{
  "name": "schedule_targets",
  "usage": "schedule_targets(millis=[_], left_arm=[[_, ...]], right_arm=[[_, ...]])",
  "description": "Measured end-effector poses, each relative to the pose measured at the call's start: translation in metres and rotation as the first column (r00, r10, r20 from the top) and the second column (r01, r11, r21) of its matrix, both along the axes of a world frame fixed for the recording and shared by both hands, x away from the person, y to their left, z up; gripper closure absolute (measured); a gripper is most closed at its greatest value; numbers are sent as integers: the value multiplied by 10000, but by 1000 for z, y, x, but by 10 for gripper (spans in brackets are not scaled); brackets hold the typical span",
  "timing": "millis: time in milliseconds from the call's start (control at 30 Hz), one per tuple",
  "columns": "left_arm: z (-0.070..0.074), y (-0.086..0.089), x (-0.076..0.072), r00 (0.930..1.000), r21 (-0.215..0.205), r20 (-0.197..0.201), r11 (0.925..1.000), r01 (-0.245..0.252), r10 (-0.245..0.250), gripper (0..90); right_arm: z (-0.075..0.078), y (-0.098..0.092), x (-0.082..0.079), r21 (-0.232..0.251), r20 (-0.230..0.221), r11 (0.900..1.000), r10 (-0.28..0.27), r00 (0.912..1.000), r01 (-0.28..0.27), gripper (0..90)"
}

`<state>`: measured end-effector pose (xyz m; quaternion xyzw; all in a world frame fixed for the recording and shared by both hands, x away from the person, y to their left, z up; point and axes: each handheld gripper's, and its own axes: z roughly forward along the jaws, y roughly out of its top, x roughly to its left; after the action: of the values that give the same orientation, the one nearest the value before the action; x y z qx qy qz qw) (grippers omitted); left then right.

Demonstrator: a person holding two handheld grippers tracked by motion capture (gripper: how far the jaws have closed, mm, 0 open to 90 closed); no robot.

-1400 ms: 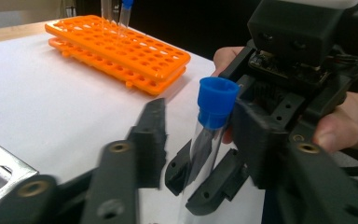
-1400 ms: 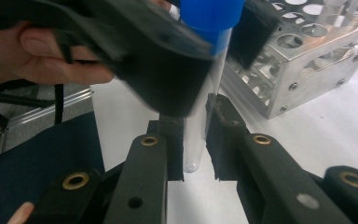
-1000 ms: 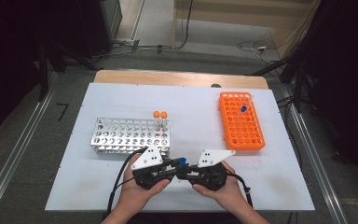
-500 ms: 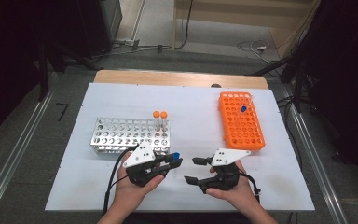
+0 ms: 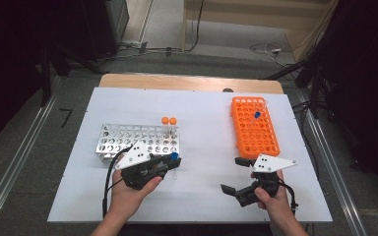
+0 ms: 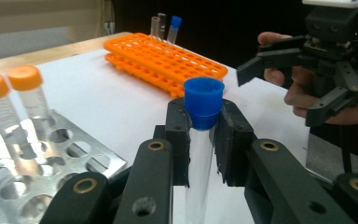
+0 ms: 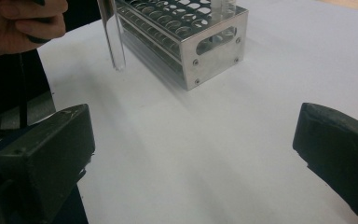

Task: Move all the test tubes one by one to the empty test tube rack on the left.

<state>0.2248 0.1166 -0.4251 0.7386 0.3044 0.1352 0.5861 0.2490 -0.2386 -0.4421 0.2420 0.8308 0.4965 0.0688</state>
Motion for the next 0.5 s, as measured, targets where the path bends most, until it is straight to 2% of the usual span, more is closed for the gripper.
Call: schedule_targets(millis=[167, 333, 500], left_arm=[[5, 8, 4, 9998, 24, 84, 9998, -206, 206, 773], [10, 16, 10, 9986, -43, 180, 9987, -499, 500, 773], [15, 26, 19, 9954, -66, 294, 9958, -913, 915, 773]], right_arm=[[-3, -17, 0, 379, -86, 9992, -140, 9999, 143, 0], [-5, -36, -1, 436, 81, 9964, -733, 9973, 729, 0], [-5, -53, -1, 494, 40, 9918, -1180, 9930, 1176, 0]])
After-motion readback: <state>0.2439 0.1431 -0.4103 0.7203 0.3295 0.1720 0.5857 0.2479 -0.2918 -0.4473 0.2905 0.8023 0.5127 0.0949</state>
